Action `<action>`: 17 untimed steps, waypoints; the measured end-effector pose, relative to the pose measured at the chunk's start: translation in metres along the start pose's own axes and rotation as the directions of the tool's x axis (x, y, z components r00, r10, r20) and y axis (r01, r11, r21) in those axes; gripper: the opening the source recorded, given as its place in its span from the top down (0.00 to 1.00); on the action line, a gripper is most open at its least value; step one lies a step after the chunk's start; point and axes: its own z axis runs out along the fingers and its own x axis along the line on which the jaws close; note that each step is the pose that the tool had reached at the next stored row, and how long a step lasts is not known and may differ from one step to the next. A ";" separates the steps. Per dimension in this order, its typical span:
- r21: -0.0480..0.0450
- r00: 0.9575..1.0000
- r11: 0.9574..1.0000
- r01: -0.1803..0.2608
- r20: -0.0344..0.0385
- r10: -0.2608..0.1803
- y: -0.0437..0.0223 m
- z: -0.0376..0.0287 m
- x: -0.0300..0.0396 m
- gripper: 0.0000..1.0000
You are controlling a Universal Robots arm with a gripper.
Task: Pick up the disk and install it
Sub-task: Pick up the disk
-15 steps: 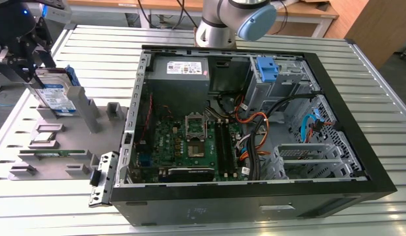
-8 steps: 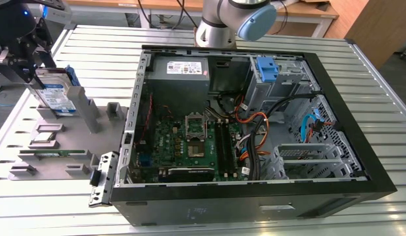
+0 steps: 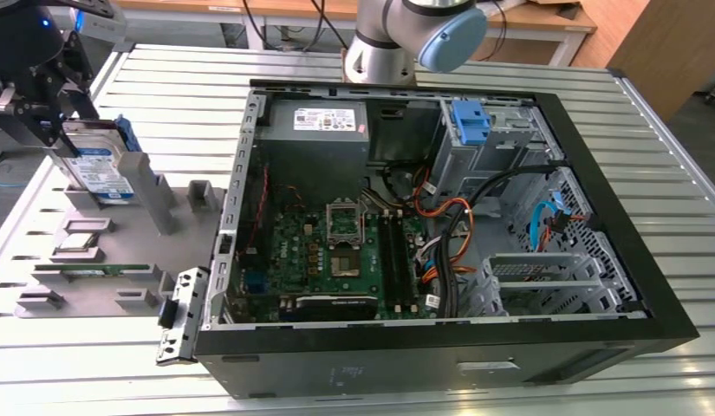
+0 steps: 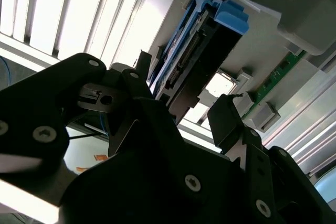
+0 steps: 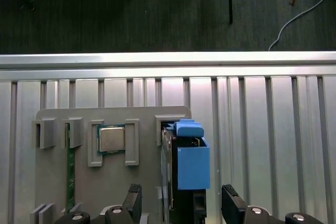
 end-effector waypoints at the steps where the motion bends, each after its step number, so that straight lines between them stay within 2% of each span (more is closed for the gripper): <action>1: 0.000 1.000 1.000 0.000 0.000 0.000 0.0000 0.0000 0.0000 0.30; 2: 0.000 1.000 1.000 0.000 0.000 0.000 0.0000 0.0000 0.0000 0.31; 3: 0.000 1.000 1.000 0.000 0.000 0.000 0.0000 0.0001 0.0000 0.37; 4: 0.000 1.000 1.000 0.000 0.000 0.000 0.0000 0.0000 0.0000 0.37; 5: 0.000 1.000 1.000 0.000 0.000 0.000 0.0000 0.0001 0.0000 0.44; 10: 0.000 1.000 1.000 0.000 0.000 0.000 0.0000 0.0001 0.0000 0.45; 11: 0.000 1.000 1.000 0.000 0.000 0.000 0.0000 0.0001 0.0000 0.52; 17: 0.000 1.000 1.000 0.000 0.000 0.000 0.0000 0.0002 0.0000 0.54</action>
